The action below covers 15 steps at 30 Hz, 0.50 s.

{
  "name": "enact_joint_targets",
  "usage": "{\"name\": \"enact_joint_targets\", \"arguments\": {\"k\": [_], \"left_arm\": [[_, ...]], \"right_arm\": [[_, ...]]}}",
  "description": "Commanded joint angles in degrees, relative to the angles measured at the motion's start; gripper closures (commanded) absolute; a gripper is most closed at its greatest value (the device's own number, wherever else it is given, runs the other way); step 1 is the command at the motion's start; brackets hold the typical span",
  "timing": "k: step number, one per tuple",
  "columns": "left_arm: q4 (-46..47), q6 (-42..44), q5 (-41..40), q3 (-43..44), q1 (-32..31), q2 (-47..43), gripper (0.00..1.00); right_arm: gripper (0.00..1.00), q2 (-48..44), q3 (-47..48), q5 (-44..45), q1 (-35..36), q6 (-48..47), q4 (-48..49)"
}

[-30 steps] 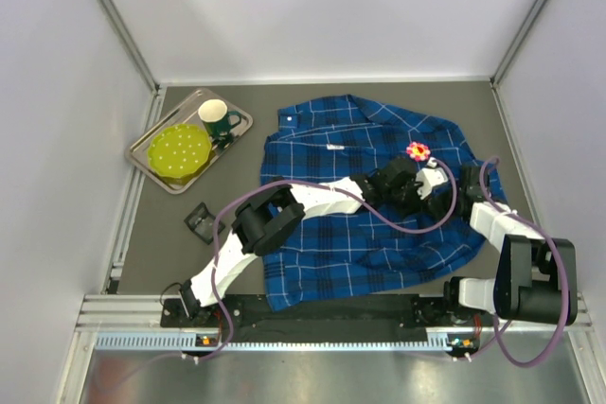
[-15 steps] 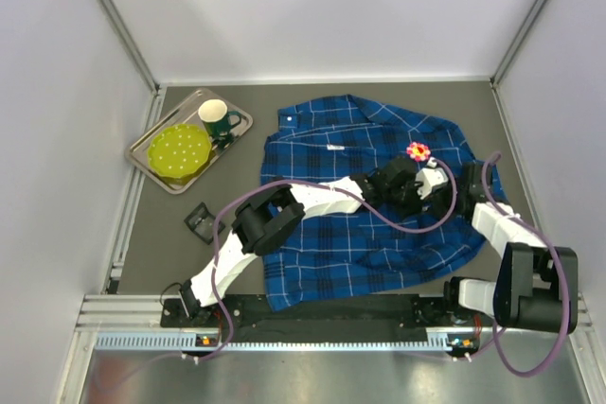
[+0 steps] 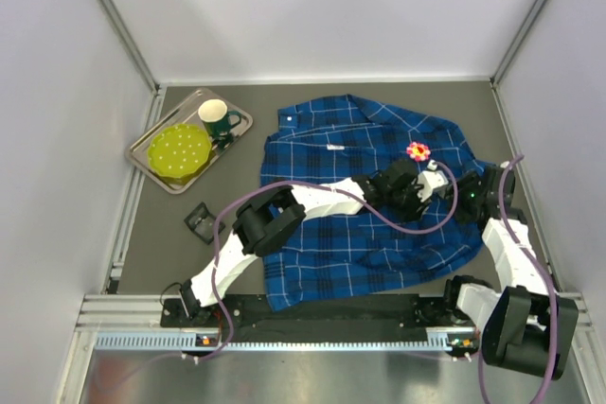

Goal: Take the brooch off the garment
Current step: Remove the brooch from the flattened clothing.

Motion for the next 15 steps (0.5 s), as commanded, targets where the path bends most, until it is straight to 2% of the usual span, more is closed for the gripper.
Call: {"name": "enact_joint_targets", "arguments": {"k": [1, 5, 9, 10, 11, 12, 15], "left_arm": [[0.2, -0.47, -2.02, 2.7, -0.27, 0.02, 0.69], [0.29, -0.55, -3.96, 2.97, -0.18, 0.54, 0.7], [1.69, -0.73, -2.04, 0.87, -0.18, -0.77, 0.7], [2.65, -0.82, -1.68, -0.19, -0.27, -1.65, 0.69], [4.49, -0.82, -1.59, -1.5, -0.18, -3.83, 0.69], [4.86, -0.9, -1.59, -3.95, -0.01, -4.9, 0.66], [9.15, -0.99, -0.62, -8.61, 1.04, -9.2, 0.65]], "right_arm": [[0.45, -0.5, 1.8, -1.16, -0.59, -2.75, -2.43], [0.46, -0.24, 1.27, -4.14, -0.59, -4.25, -1.3], [0.45, 3.88, 2.58, -7.04, -0.5, -6.1, 0.64], [0.47, 4.85, 2.67, -8.62, -0.5, -5.84, 1.26], [0.54, 5.65, 2.68, -9.33, -0.5, -5.83, 1.7], [0.57, 6.78, 2.5, -9.95, -0.5, -5.66, 2.05], [0.61, 8.55, 0.75, -11.44, -0.41, -5.83, 3.8]]}}
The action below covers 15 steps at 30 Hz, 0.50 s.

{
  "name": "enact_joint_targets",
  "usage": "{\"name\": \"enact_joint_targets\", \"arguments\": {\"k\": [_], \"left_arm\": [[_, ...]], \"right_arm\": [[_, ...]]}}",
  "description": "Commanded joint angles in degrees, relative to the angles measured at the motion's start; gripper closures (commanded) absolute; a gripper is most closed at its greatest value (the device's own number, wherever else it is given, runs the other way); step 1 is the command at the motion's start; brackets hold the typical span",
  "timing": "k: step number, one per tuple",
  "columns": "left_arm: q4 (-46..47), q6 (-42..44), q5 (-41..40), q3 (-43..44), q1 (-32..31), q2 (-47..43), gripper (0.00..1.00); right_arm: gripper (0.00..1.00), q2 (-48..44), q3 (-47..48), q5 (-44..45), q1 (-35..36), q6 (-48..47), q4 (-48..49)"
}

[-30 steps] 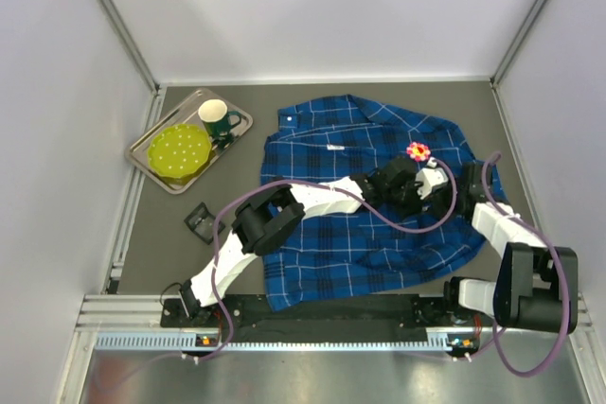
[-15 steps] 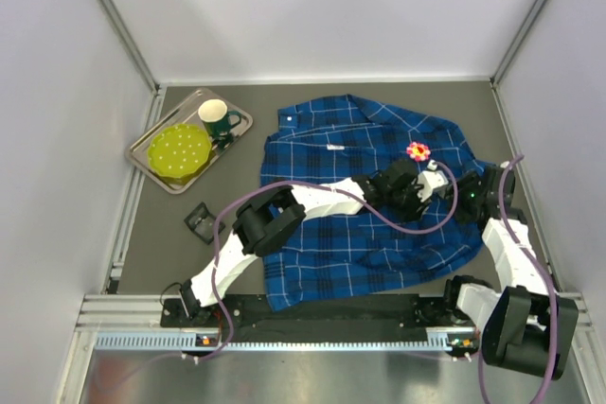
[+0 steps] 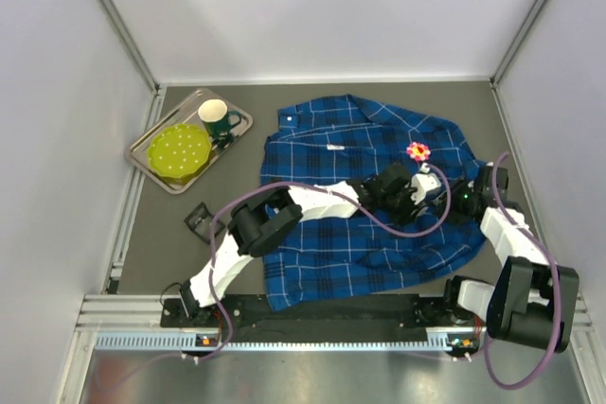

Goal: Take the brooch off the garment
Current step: Remove the brooch from the flattened clothing.

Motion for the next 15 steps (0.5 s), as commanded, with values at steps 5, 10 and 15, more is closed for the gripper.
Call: {"name": "enact_joint_targets", "arguments": {"k": [5, 10, 15], "left_arm": [[11.75, -6.07, 5.44, -10.34, 4.34, -11.0, 0.75], [11.66, -7.48, 6.95, -9.38, 4.87, -9.24, 0.76], [11.14, -9.32, 4.32, -7.1, 4.96, -6.87, 0.77]], "right_arm": [[0.66, 2.24, -1.63, -5.77, 0.12, -0.72, 8.95], [0.69, 4.87, -1.45, -6.48, 0.91, -0.1, 9.66], [0.7, 3.39, -2.5, -4.9, 1.17, 0.07, 8.96]]}}
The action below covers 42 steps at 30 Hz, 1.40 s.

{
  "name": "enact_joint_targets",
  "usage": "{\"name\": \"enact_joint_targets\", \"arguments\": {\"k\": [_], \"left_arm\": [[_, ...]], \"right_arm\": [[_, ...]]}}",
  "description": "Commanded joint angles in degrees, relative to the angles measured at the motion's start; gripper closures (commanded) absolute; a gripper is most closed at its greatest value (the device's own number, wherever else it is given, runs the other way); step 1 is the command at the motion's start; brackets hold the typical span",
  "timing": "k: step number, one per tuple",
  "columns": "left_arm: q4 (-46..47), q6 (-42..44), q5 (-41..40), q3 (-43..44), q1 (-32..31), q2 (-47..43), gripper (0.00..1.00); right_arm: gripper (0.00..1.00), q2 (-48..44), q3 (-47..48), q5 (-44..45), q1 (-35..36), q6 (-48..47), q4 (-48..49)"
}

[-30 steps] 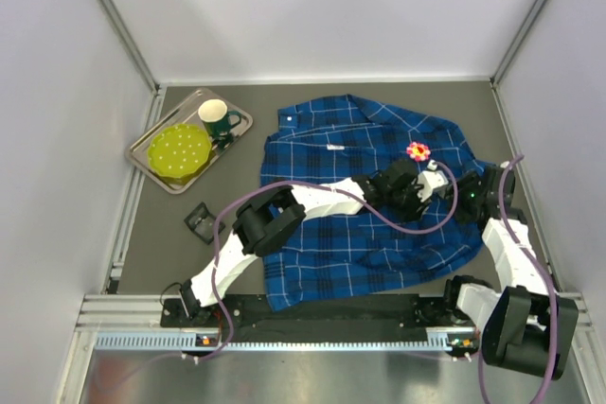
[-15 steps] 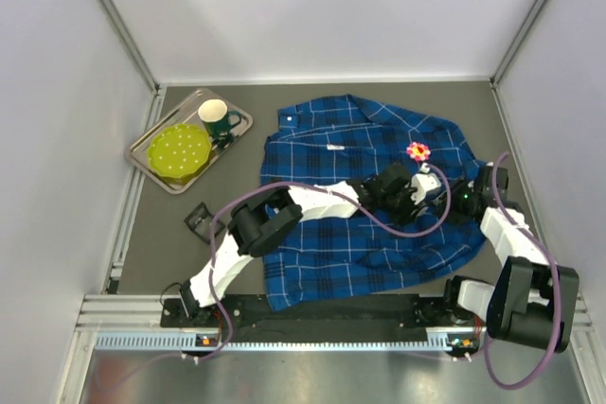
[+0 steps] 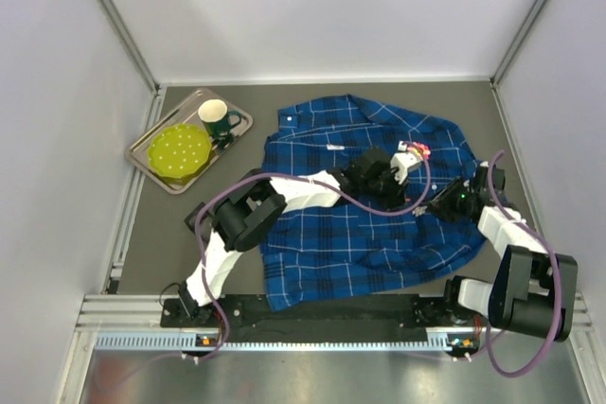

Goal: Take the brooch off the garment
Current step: Remove the brooch from the flattened clothing.

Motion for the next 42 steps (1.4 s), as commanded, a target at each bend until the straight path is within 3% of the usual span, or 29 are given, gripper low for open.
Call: {"name": "enact_joint_targets", "arguments": {"k": [1, 4, 12, 26, 42], "left_arm": [[3.05, -2.7, -0.47, 3.4, -0.68, 0.87, 0.77], [1.47, -3.67, -1.0, 6.03, -0.59, 3.59, 0.78], [-1.52, -5.25, -3.2, 9.46, -0.5, 7.2, 0.77], [-3.54, -4.99, -4.7, 10.08, -0.42, 8.08, 0.77], [-4.68, -4.29, -5.22, 10.26, -0.33, 8.34, 0.62]], "right_arm": [[0.7, -1.47, -0.96, 0.22, 0.56, -0.21, 2.07], [0.7, -1.56, -1.22, 0.74, 0.56, -0.91, 1.45], [0.59, -4.46, -1.31, 4.08, 0.56, -3.64, -1.36], [0.69, -0.24, -1.22, 0.4, 0.82, -1.71, 2.07], [0.84, 0.29, -2.1, 0.39, 0.91, -1.71, 4.53]]}}
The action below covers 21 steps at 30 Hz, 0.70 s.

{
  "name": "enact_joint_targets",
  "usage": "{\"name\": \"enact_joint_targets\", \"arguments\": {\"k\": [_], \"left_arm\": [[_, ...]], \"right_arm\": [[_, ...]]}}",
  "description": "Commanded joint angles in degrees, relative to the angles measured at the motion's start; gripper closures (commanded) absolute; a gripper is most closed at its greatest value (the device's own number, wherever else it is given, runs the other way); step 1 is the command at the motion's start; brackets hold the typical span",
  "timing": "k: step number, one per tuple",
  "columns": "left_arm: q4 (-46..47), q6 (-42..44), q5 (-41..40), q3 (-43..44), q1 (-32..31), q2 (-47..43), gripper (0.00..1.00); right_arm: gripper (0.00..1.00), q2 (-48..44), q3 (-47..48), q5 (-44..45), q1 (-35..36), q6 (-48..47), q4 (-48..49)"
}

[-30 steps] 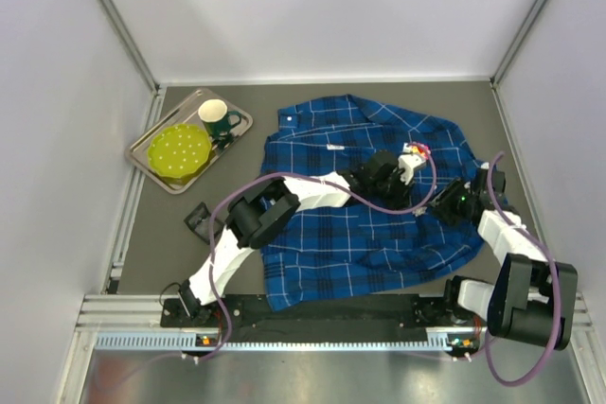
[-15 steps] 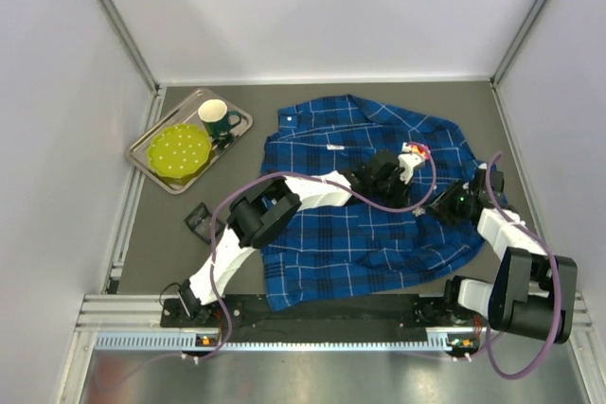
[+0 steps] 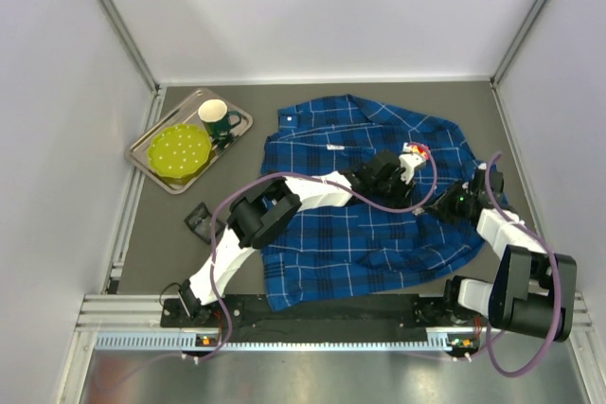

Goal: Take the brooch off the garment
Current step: Remove the brooch from the flattened clothing.

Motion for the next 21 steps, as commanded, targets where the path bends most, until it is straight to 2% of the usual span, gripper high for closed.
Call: {"name": "enact_joint_targets", "arguments": {"k": [1, 4, 6, 12, 13, 14, 16, 21], "left_arm": [[-1.21, 0.83, -1.2, 1.82, 0.26, 0.36, 0.62], [-1.47, 0.92, -1.38, 1.82, 0.53, 0.19, 0.58], [-1.39, 0.92, -1.73, 1.73, 0.61, 0.1, 0.5], [-4.63, 0.3, -2.26, 2.52, 1.49, 0.8, 0.48], [-4.99, 0.13, -2.17, 3.04, 1.58, 1.24, 0.42], [-5.25, -0.22, -2.25, 3.22, 1.84, 1.33, 0.42], [-6.22, -0.31, -2.26, 3.57, 1.93, 1.68, 0.28], [-6.48, -0.93, -2.87, 2.61, 1.93, 1.33, 0.27]], "right_arm": [[0.86, 0.75, -0.59, -0.41, 0.5, -0.33, 3.04], [0.88, 1.01, -1.03, -0.24, 0.58, -0.51, 3.66], [0.91, 0.4, -1.38, 0.37, 0.58, -0.77, 4.09], [0.99, -1.88, -2.87, 1.78, 0.58, -1.03, 6.29], [1.0, -2.41, -3.14, 1.95, 0.58, -1.03, 6.47], [1.0, -2.5, -3.23, 2.04, 0.5, -1.12, 6.73], [1.0, -2.68, -3.32, 2.22, 0.58, -1.65, 7.17], [1.0, -3.73, -4.37, 2.4, 0.58, -2.26, 9.28]]}}
